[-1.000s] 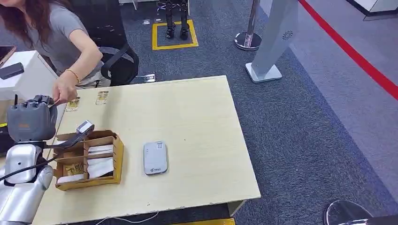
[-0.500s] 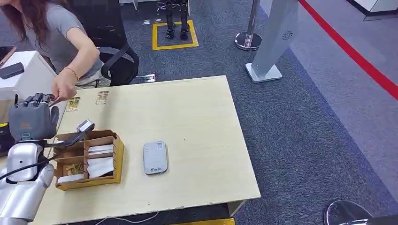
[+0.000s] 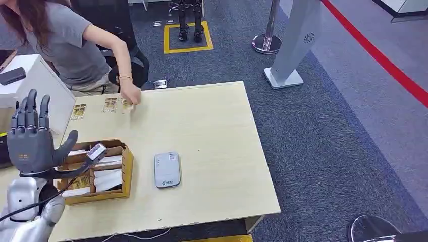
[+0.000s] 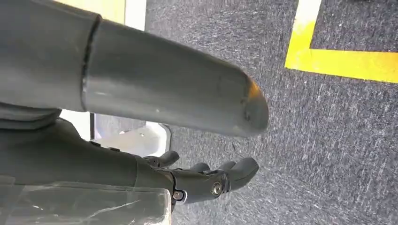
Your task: Pass the card to the sensor for recognition and then transmit it.
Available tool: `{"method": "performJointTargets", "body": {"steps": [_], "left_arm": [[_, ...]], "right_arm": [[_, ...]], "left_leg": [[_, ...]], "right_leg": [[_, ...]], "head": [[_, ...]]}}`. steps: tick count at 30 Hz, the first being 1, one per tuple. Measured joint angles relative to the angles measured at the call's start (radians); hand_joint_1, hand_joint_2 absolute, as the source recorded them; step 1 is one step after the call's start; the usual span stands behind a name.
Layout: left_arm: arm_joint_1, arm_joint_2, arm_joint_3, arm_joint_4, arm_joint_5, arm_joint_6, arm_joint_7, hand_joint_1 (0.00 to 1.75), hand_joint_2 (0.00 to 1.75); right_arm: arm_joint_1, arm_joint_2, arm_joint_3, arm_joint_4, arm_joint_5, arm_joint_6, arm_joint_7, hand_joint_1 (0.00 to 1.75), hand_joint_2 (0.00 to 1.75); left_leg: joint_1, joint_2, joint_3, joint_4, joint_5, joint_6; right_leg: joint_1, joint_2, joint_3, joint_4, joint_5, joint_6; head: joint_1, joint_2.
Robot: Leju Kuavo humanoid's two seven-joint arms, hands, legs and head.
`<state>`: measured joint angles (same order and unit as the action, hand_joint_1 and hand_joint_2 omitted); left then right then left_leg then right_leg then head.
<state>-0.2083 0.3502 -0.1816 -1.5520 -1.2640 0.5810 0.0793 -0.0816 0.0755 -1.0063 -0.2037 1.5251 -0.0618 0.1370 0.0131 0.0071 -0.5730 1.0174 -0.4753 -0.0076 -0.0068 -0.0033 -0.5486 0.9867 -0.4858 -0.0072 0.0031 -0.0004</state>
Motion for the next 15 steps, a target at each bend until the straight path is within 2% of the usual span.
{"method": "performJointTargets", "body": {"steps": [3,6,7,8,10,12,15], "left_arm": [[0.059,-0.021,-0.001,-0.110,0.149,0.011,-0.076,0.00,1.75],[0.093,-0.034,-0.001,-0.176,0.179,0.013,-0.094,0.00,1.75],[0.104,-0.037,-0.001,-0.193,0.218,0.006,-0.119,0.00,1.75],[0.117,-0.041,-0.001,-0.214,0.308,-0.007,-0.167,0.00,1.75],[0.144,-0.050,-0.002,-0.256,0.516,-0.060,-0.260,0.00,1.75],[0.192,-0.057,-0.002,-0.301,0.682,-0.122,-0.317,0.00,1.75],[0.257,-0.064,-0.002,-0.357,0.845,-0.213,-0.364,0.00,1.75]], "right_arm": [[0.002,0.000,-0.001,0.000,-0.008,0.000,0.000,0.00,0.00],[0.002,0.000,-0.001,0.000,-0.011,0.000,0.000,0.00,0.00],[0.002,0.000,-0.002,0.000,-0.012,0.000,0.000,0.00,0.00],[0.002,0.000,-0.002,0.000,-0.017,-0.001,0.000,0.00,0.00],[0.004,0.000,-0.006,0.000,-0.023,-0.005,0.000,0.00,0.00],[0.007,0.000,-0.010,0.000,-0.031,-0.014,0.000,0.00,0.00],[0.013,0.000,-0.016,0.000,-0.038,-0.025,0.001,0.00,0.00]], "left_leg": [[0.000,0.000,0.000,0.000,0.000,0.000],[0.000,0.000,0.000,0.000,0.000,0.000],[0.000,0.000,0.000,0.000,0.000,0.000],[0.000,0.000,0.000,0.000,0.000,0.000],[0.001,0.000,0.000,0.000,0.000,0.000],[0.001,0.001,0.000,0.000,0.000,0.000],[0.001,0.000,0.000,0.000,0.000,0.000]], "right_leg": [[0.000,0.000,0.000,0.000,0.000,0.000],[0.000,0.000,0.000,0.000,0.000,0.000],[0.000,0.000,0.000,0.000,0.000,0.000],[0.000,0.000,0.000,0.000,0.000,0.000],[0.000,0.000,0.001,0.000,0.000,0.000],[0.000,0.000,0.000,0.000,0.000,0.000],[0.000,0.000,0.000,0.000,0.000,0.000]], "head": [[0.000,0.000],[0.000,0.000],[0.000,0.000],[0.000,0.000],[0.000,0.000],[0.000,0.000],[0.000,0.000]]}}
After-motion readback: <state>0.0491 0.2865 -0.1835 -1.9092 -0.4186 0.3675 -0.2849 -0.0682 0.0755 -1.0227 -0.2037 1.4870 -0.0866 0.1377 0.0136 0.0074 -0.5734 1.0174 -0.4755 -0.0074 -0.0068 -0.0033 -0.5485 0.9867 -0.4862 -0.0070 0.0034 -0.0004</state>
